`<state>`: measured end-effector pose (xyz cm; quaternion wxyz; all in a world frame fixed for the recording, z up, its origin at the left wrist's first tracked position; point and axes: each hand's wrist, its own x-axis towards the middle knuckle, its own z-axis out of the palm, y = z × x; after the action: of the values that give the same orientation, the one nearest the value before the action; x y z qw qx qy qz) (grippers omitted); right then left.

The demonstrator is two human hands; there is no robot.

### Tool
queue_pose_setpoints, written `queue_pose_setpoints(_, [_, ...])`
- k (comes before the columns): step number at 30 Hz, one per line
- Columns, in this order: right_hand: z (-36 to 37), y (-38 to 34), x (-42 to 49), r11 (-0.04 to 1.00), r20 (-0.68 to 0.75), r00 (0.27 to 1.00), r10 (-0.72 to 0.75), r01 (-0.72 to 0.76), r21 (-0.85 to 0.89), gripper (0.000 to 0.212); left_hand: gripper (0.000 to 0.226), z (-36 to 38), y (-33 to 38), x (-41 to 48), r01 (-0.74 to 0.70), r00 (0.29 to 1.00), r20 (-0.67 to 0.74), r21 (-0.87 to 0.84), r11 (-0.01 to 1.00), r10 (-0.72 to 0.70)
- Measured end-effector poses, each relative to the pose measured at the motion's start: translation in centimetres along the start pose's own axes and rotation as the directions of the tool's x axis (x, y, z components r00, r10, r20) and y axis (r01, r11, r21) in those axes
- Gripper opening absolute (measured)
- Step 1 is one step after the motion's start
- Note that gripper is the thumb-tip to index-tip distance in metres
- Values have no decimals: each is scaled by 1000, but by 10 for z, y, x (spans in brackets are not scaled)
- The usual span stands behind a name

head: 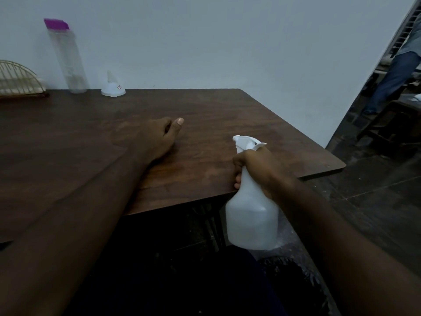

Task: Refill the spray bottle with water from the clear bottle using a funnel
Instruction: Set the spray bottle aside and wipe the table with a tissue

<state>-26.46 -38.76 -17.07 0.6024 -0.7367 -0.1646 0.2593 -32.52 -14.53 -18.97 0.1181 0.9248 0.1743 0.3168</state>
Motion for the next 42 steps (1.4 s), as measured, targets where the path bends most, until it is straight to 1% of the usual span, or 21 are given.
queue_pose_setpoints(1, [-1,2,1,1000,5,1000,-6,6,9,40,47,-1,1,-1,13,1000,0,-23,1000,-13])
queue_pose_setpoints(2, [-1,4,1,1000,14,1000,-16,16,6,41,46,-1,2,-2,21,1000,-1,-42,999,-21])
queue_pose_setpoints(4, [0,6,0,999,15,999,-30,30,-25,41,47,-1,2,-3,29,1000,-5,-66,997,-29])
queue_pose_setpoints(6, [1,6,-1,999,-10,999,-39,39,-37,46,51,0,1,-3,24,1000,-6,-65,998,-25])
queue_pose_setpoints(7, [1,4,-1,999,-13,999,-39,39,-34,44,52,0,0,-3,15,1000,-10,-51,999,-15])
queue_pose_setpoints(9, [1,2,-3,999,17,1000,-21,21,-25,32,53,0,0,-3,10,1000,-9,-28,1000,-10])
queue_pose_setpoints(11, [-1,-1,-4,999,63,998,-1,4,-45,21,54,1,-1,-2,16,1000,5,-42,999,-16])
queue_pose_setpoints(13, [-2,-1,-3,998,69,997,20,-15,-64,12,53,1,-1,-2,26,1000,-2,-60,998,-27])
queue_pose_setpoints(16, [-3,1,0,998,16,999,33,-32,-46,20,52,2,0,-2,29,1000,8,-46,999,-29])
queue_pose_setpoints(19, [-2,2,-1,1000,16,1000,19,-18,-25,12,55,1,-1,-1,30,999,27,-61,998,-28])
queue_pose_setpoints(21, [-2,4,-1,999,6,1000,15,-15,-38,26,55,2,-3,0,29,999,17,-64,998,-27])
queue_pose_setpoints(23, [0,4,-2,999,-3,1000,-2,2,-38,23,55,3,-3,-1,31,999,12,-54,998,-31])
queue_pose_setpoints(24, [1,4,-3,999,-11,1000,-11,11,-34,27,54,3,-3,-1,31,999,13,-57,998,-30])
queue_pose_setpoints(27, [3,2,-6,999,-6,999,-39,38,-25,60,55,5,-4,-1,22,1000,0,-115,993,-22])
queue_pose_setpoints(28, [2,2,-6,999,2,1000,-31,31,-31,63,54,4,-4,-1,23,1000,2,-118,993,-23])
queue_pose_setpoints(30, [1,1,-7,997,12,1000,-3,4,-77,53,53,5,-5,-1,35,999,9,-129,991,-34])
queue_pose_setpoints(33, [1,-3,-10,994,-33,999,22,-25,-102,32,54,5,-6,0,42,999,5,-172,984,-41])
queue_pose_setpoints(36, [1,-3,-15,998,-87,996,5,-11,-69,26,55,7,-8,0,49,999,-5,-175,983,-51])
queue_pose_setpoints(38, [2,-2,-22,995,-110,994,3,-14,-97,23,57,6,-8,0,54,998,-5,-190,980,-56])
queue_pose_setpoints(40, [2,0,-32,991,-90,996,-5,-7,-131,12,58,6,-9,0,52,999,4,-204,978,-52])
queue_pose_setpoints(42, [4,4,-41,987,-54,998,-38,29,-157,7,56,4,-6,-2,58,998,14,-163,985,-56])
